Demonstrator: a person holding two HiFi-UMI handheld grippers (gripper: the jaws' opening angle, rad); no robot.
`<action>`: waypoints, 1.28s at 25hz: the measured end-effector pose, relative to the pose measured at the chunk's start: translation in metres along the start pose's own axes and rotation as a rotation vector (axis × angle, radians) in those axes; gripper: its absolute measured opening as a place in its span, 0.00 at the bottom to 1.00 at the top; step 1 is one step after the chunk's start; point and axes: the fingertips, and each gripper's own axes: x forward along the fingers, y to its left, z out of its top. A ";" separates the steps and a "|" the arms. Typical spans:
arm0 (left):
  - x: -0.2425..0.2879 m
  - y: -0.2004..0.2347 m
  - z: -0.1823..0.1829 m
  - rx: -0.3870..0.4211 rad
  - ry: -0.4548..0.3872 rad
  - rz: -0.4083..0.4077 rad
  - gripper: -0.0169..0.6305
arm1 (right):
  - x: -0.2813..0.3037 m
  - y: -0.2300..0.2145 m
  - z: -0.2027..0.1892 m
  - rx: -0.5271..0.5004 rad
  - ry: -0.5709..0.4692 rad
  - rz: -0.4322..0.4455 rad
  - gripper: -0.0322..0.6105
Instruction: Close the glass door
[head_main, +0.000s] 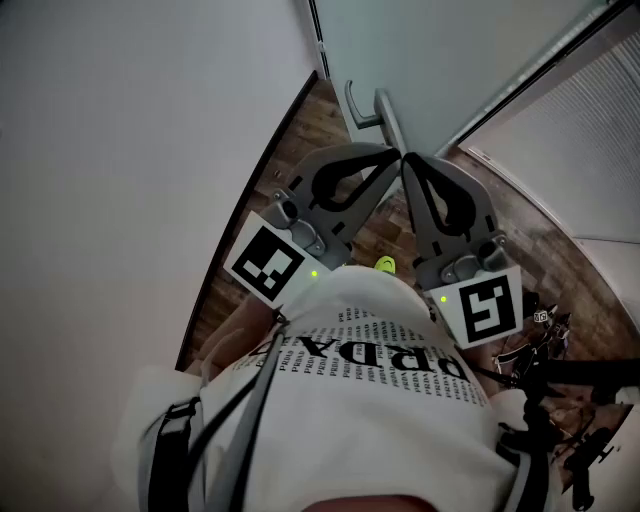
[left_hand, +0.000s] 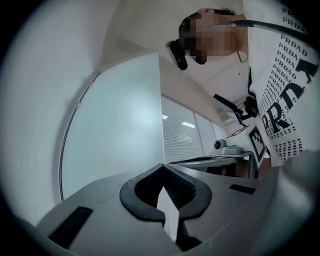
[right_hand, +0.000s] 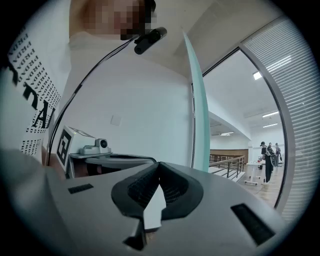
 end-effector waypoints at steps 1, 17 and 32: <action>0.000 0.000 0.000 -0.002 0.002 -0.001 0.02 | 0.000 0.000 0.000 0.002 0.000 0.000 0.05; -0.003 0.011 -0.006 -0.017 0.024 0.002 0.02 | -0.003 -0.014 0.004 -0.002 -0.005 -0.061 0.05; -0.007 0.011 -0.021 -0.048 0.065 -0.010 0.02 | -0.017 -0.063 0.015 -0.113 -0.001 -0.270 0.11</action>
